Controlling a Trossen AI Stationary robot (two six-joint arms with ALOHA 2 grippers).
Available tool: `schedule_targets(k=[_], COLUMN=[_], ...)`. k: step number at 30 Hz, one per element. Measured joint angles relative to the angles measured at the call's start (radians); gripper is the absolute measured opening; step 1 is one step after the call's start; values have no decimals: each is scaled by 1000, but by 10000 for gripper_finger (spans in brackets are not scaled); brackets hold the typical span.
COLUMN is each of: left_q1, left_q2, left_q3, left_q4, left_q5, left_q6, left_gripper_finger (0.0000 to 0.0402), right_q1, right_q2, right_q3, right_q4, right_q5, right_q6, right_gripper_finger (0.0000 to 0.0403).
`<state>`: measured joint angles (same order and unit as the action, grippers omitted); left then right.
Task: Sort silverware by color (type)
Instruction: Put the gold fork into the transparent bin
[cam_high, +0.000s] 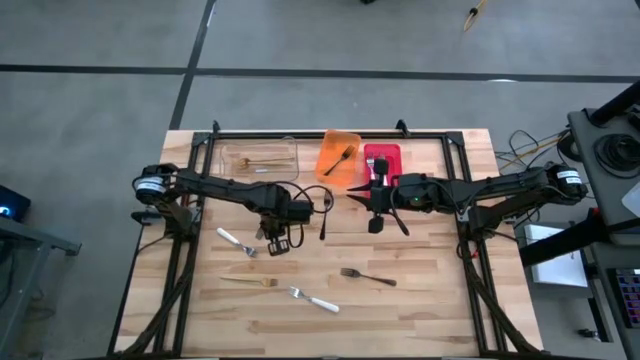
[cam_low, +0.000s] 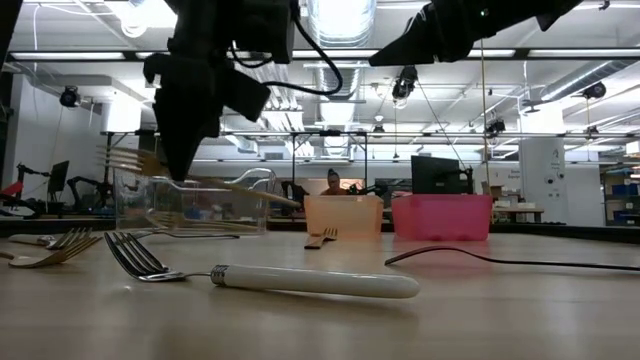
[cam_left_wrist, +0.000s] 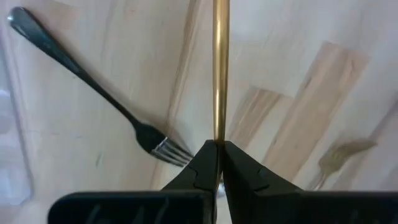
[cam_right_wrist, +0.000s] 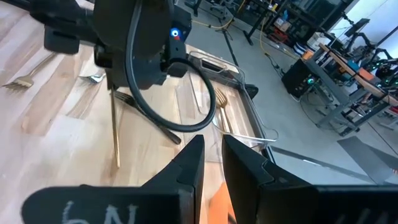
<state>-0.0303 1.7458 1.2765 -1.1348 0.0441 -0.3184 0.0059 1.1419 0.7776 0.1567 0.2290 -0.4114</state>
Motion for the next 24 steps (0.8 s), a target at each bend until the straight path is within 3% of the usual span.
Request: schedule_targets(k=[12, 24], left_q1=[15, 142], left_q2=[-2, -29], left_q3=[98, 187], left_q4=[-116, -244], left_q5=[-1, -3], left_q6=[198, 442], left_gripper_finger=[0, 0], right_q1=[0, 0], right_q2=[0, 0], right_q3=[0, 0], right_q4=[-15, -18], right_q5=[7, 7], right_q6=[0, 0], right_gripper_finger=[47, 47])
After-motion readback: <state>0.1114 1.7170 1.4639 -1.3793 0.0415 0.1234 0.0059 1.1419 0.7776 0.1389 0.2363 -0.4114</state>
